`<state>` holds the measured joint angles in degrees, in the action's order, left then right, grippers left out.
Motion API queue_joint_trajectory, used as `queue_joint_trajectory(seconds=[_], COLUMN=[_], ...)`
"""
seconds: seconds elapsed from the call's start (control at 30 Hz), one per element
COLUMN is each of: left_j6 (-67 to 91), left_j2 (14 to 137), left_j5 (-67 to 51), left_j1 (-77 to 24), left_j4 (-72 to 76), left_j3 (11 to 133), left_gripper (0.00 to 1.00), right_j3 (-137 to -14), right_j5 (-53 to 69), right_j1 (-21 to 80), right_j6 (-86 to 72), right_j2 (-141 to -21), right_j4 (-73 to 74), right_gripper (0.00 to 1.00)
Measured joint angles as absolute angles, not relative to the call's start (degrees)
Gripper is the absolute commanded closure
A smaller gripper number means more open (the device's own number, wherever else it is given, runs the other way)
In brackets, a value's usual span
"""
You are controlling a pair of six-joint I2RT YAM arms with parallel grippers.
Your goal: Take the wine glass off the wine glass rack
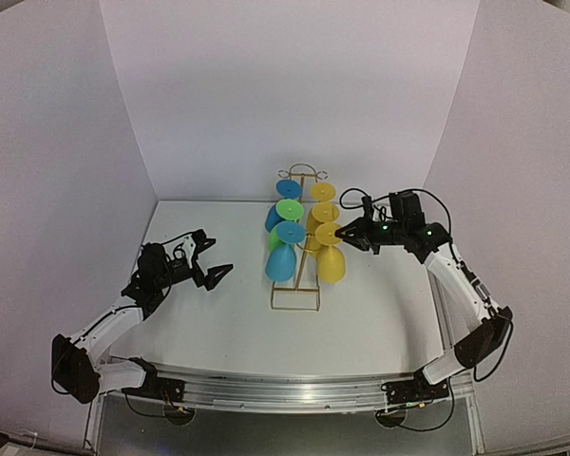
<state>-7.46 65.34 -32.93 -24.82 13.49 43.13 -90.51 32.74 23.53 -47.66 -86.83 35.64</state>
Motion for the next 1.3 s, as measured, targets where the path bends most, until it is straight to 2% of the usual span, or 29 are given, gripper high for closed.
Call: queue_joint_trajectory(seconds=[0.43, 1.3], left_j6=[-7.46, -6.90], left_j2=[65.34, 65.34], left_j5=[-33.04, -36.50], left_j1=[-24.82, -24.84], left_j4=[13.45, 13.43], left_j3=[43.13, 43.16], left_gripper=[0.00, 0.00], right_j3=[-90.65, -90.63], right_j5=[32.30, 29.69], right_j1=[23.53, 23.51], right_j6=[-48.36, -51.81], right_j2=[-85.96, -83.80], right_j4=[35.84, 37.46], right_gripper=[1.00, 1.00])
